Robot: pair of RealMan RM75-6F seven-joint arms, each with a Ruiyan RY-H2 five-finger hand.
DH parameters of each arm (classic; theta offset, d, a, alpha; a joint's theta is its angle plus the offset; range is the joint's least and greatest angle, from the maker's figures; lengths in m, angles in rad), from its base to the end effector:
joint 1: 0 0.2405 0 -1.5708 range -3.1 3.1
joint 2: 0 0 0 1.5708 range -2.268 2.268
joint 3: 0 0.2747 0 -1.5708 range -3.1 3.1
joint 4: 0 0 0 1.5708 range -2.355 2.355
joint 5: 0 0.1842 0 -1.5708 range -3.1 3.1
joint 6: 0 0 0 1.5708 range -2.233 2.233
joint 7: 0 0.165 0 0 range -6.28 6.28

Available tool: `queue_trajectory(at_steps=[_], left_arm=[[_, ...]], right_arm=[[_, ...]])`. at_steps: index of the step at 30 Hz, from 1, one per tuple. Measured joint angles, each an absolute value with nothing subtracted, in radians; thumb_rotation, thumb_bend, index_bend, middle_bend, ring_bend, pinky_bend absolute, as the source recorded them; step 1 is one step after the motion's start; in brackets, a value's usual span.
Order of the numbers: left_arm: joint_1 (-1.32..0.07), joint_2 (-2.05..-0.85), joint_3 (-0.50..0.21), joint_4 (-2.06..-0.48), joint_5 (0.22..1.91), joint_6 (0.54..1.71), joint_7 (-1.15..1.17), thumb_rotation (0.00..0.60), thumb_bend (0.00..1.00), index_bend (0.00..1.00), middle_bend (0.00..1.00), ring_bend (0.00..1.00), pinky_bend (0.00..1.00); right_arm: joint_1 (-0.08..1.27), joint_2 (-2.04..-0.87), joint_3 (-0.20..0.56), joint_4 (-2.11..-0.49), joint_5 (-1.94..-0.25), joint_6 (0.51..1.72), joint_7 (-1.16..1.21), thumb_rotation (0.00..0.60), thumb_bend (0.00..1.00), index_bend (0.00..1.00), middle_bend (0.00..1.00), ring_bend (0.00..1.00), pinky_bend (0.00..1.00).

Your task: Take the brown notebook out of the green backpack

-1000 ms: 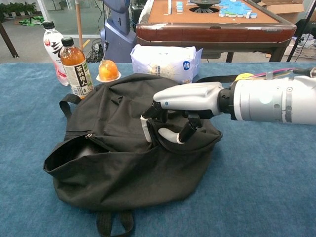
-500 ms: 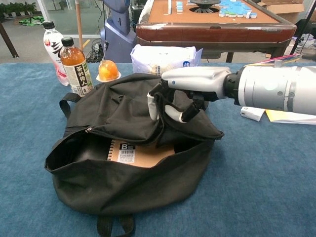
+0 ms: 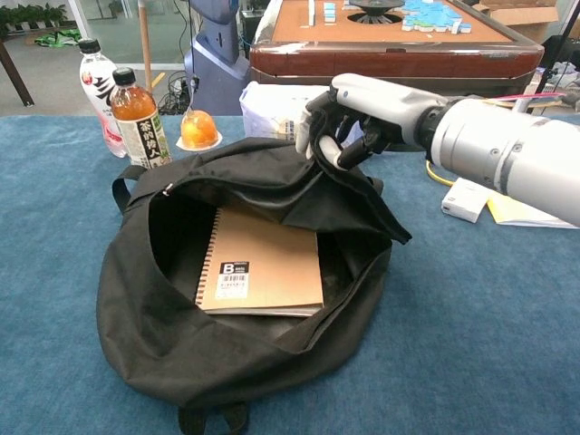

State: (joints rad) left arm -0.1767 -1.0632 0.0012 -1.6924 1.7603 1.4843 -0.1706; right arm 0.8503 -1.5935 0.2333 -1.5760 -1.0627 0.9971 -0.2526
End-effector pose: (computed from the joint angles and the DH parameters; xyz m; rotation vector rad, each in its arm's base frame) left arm -0.2534 0.2090 0.1783 -1.6399 -0.9374 -1.2059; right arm -0.0850 -0.3714 -0.0059 1.8665 -1.0906 1.1819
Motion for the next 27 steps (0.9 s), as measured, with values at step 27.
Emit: queue_trajectory(at_steps=[27], left_arm=[[-0.611, -1.286, -0.010, -1.550, 2.016, 1.253, -0.466, 0.600, 0.25, 0.46, 0.46, 0.45, 0.44]], right_arm=[[0.904, -1.664, 0.292, -1.615, -0.903, 1.050, -0.458, 0.600, 0.70, 0.43, 0.42, 0.32, 0.31]])
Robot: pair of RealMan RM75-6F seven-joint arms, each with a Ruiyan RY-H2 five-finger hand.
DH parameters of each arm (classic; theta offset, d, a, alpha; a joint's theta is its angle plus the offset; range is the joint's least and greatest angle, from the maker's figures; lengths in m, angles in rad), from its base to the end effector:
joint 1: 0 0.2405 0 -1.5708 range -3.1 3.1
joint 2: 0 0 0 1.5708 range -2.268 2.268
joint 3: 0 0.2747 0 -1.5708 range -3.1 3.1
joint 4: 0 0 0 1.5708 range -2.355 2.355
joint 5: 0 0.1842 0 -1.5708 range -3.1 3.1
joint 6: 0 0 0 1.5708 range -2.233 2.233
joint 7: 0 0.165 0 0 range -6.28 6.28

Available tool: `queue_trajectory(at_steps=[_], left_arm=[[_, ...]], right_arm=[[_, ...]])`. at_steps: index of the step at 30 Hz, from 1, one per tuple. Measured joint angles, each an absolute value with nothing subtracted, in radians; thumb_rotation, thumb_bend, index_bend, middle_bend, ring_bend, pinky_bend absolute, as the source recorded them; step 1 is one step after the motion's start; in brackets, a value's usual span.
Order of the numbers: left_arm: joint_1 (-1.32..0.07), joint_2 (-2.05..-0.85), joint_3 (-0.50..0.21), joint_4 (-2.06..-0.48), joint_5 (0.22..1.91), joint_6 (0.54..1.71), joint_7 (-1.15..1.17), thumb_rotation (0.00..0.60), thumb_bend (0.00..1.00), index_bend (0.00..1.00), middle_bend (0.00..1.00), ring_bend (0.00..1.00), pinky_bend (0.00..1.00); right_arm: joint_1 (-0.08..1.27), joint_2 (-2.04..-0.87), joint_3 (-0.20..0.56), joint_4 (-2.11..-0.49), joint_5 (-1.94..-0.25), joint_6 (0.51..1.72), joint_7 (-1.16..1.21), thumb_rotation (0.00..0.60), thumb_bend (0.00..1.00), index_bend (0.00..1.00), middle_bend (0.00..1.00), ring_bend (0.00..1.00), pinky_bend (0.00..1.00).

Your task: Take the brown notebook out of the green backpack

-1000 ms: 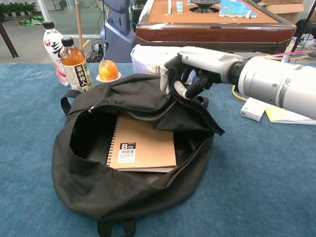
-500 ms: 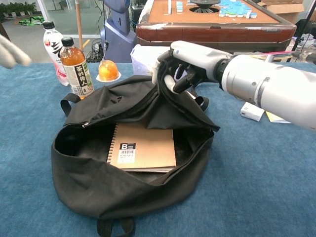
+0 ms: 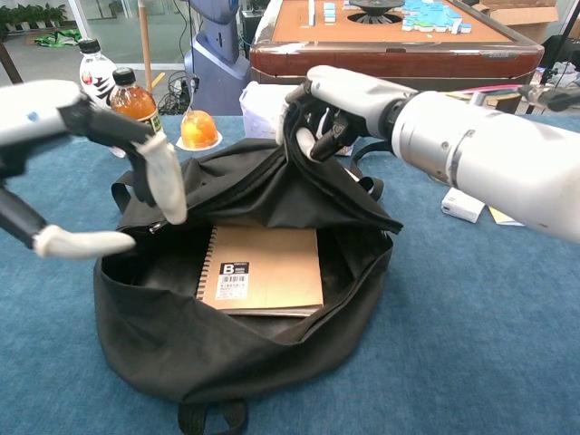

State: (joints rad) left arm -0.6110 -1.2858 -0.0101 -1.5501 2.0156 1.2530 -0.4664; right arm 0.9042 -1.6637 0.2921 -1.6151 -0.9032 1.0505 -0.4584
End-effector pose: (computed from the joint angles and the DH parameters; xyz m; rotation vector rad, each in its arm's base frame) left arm -0.1385 0.2727 0.0740 -2.2619 -0.9364 -1.5356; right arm -0.0577 -0.3732 -0.0172 1.8281 -1.0693 1.1441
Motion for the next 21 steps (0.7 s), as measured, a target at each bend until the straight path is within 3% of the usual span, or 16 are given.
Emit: queue_trajectory(at_steps=[15, 21], left_arm=[[-0.687, -1.518, 0.007, -1.209, 2.007, 1.311, -0.477, 0.600, 0.25, 0.50, 0.52, 0.50, 0.50], [-0.713, -1.596, 0.042, -1.052, 2.024, 1.333, -0.455, 0.600, 0.25, 0.45, 0.46, 0.44, 0.45]], right_arm=[[0.892, -1.629, 0.314, -1.636, -0.905, 1.026, -0.379, 0.600, 0.73, 0.43, 0.42, 0.32, 0.31], [0.890, -1.607, 0.324, -1.658, -0.890, 1.014, -0.360, 0.600, 0.73, 0.43, 0.42, 0.32, 0.31]])
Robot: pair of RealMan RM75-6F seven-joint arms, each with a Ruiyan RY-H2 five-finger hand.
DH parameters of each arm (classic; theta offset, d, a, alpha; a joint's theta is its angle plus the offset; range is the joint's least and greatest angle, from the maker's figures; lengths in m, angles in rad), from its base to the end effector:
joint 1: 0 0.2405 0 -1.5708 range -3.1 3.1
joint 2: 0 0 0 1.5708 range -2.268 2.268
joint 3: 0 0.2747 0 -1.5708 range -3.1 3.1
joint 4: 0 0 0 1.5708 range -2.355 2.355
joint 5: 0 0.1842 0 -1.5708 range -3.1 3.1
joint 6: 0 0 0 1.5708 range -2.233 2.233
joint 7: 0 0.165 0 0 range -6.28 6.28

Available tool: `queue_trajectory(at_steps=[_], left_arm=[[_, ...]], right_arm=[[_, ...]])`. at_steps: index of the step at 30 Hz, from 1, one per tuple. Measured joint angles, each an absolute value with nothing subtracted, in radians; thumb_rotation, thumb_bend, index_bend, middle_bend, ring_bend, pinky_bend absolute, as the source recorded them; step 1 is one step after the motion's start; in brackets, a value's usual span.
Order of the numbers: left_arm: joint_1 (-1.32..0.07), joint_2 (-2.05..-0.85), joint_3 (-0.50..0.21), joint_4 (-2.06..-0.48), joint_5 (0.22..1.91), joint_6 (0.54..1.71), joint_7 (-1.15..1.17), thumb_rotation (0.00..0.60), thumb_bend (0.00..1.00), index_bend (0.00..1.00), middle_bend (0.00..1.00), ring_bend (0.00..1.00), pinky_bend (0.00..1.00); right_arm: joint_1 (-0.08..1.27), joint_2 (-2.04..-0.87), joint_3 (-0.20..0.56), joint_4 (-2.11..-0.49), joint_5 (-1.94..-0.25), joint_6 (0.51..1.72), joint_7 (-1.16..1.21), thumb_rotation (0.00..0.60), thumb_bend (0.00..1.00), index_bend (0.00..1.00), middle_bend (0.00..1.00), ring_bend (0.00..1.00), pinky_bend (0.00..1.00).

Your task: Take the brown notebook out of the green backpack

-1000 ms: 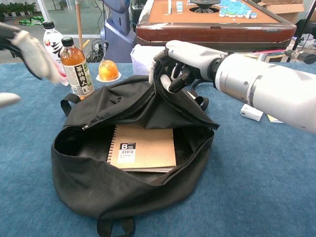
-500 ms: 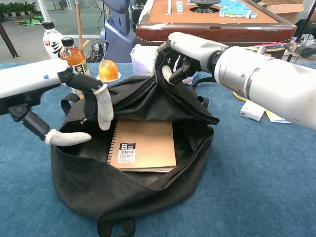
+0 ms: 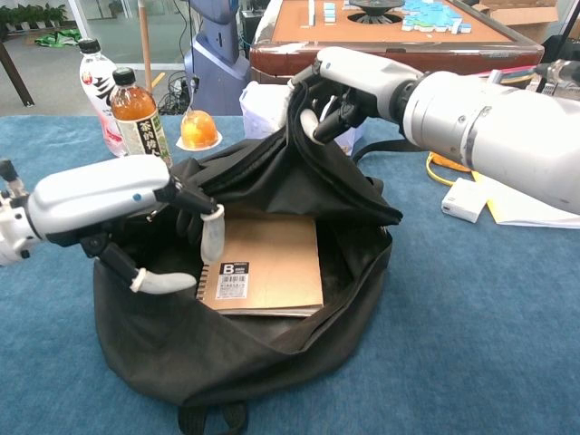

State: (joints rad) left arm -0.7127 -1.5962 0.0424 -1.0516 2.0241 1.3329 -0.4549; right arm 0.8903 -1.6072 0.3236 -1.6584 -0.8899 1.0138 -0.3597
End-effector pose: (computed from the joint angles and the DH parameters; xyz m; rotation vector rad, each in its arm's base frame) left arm -0.1530 0.3098 -0.0021 -2.3545 -0.6534 -1.4503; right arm -0.0588 -0.3772 -0.0007 1.7897 -1.1841 1.2046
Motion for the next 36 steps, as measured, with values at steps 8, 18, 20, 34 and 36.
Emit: queue_trajectory(at_steps=[8, 18, 20, 34, 36], left_arm=[[-0.762, -1.657, 0.089, -0.894, 2.030, 1.307, -0.403, 0.600, 0.25, 0.33, 0.30, 0.28, 0.32], [-0.816, -1.714, 0.119, -0.788, 2.011, 1.259, -0.375, 0.600, 0.25, 0.26, 0.24, 0.24, 0.29], [-0.821, -1.728, 0.126, -0.752, 2.010, 1.261, -0.363, 0.600, 0.25, 0.25, 0.23, 0.23, 0.29], [-0.820, -1.820, 0.182, -0.538, 1.983, 1.302, -0.349, 0.600, 0.25, 0.15, 0.14, 0.17, 0.26], [-0.818, -1.823, 0.189, -0.530, 1.976, 1.309, -0.353, 0.600, 0.25, 0.14, 0.13, 0.16, 0.26]], right_arm=[[0.896, -1.593, 0.330, -1.689, -0.864, 1.007, -0.355, 0.600, 0.73, 0.43, 0.42, 0.32, 0.31], [0.901, -1.585, 0.324, -1.720, -0.855, 1.016, -0.357, 0.600, 0.73, 0.43, 0.42, 0.32, 0.31], [0.898, -1.580, 0.320, -1.726, -0.855, 1.018, -0.354, 0.600, 0.73, 0.43, 0.42, 0.32, 0.31], [0.892, -1.562, 0.297, -1.753, -0.866, 1.026, -0.354, 0.600, 0.73, 0.43, 0.42, 0.32, 0.31], [0.892, -1.562, 0.295, -1.755, -0.865, 1.026, -0.354, 0.600, 0.73, 0.43, 0.42, 0.32, 0.31]])
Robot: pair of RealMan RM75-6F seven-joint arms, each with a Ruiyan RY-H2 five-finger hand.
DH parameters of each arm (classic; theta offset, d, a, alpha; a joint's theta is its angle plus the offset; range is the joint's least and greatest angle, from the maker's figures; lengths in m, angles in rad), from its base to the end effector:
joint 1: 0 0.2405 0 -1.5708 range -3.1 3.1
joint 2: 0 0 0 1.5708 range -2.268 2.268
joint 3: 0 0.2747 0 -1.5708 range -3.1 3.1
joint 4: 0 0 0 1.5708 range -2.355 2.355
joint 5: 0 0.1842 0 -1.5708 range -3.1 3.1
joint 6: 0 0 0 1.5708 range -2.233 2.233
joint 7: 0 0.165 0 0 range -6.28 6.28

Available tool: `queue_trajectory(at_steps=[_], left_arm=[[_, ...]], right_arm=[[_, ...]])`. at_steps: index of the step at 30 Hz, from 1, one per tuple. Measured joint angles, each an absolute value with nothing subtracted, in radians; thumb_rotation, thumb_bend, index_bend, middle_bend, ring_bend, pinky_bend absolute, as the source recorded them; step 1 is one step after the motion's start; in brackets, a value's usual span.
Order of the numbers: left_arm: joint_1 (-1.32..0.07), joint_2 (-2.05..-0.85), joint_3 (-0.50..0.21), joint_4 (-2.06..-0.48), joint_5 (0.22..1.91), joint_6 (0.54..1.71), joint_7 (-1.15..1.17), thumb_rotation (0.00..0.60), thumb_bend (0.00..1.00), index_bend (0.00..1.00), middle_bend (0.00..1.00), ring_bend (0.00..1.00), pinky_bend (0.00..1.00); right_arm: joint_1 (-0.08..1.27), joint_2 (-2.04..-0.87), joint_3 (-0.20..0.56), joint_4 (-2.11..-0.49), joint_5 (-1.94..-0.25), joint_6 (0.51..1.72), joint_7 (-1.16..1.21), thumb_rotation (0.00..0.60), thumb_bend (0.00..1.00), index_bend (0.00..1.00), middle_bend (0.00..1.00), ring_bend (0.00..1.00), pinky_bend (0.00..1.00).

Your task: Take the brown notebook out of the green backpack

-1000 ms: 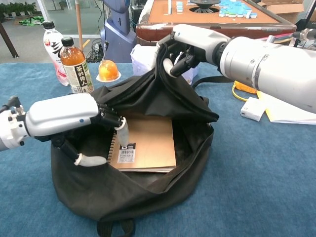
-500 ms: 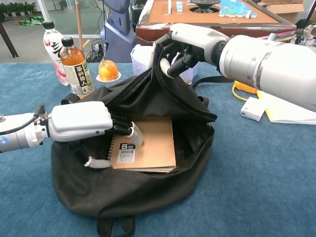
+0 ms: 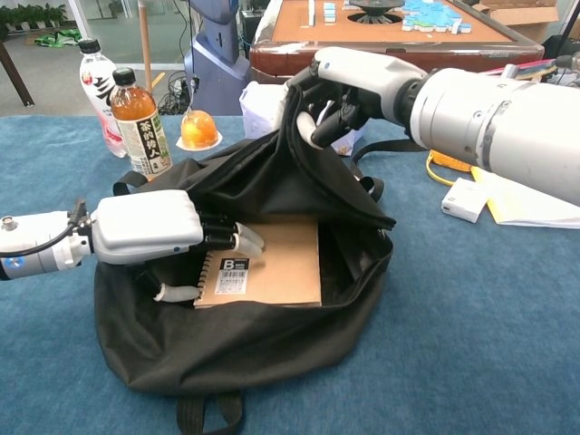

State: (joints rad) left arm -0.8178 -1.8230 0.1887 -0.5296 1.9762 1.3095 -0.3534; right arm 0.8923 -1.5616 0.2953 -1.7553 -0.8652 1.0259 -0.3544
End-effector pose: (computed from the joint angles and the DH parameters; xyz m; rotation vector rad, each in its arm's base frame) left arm -0.1756 0.3515 -0.0562 -2.4710 -0.1933 -1.0672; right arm -0.0553 -0.3631 0.0049 1.8236 -1.2335 1.2026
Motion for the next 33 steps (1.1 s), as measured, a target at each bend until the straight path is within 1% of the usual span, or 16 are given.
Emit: queue_trajectory(at_steps=[8, 14, 33], left_arm=[[-0.808, -1.797, 0.208, -0.546, 1.958, 1.327, -0.341, 0.600, 0.25, 0.11, 0.11, 0.14, 0.24], [-0.802, -1.791, 0.215, -0.551, 1.935, 1.312, -0.348, 0.600, 0.22, 0.11, 0.11, 0.13, 0.24], [-0.826, -1.887, 0.204, -0.505, 1.890, 1.287, -0.402, 0.600, 0.21, 0.10, 0.10, 0.13, 0.24]], right_arm=[[0.895, -1.556, 0.287, -1.760, -0.863, 1.019, -0.356, 0.600, 0.73, 0.43, 0.42, 0.32, 0.31], [0.896, -1.555, 0.281, -1.762, -0.862, 1.015, -0.354, 0.600, 0.73, 0.43, 0.42, 0.32, 0.31], [0.900, -1.552, 0.276, -1.757, -0.857, 1.013, -0.350, 0.600, 0.74, 0.43, 0.42, 0.32, 0.31]])
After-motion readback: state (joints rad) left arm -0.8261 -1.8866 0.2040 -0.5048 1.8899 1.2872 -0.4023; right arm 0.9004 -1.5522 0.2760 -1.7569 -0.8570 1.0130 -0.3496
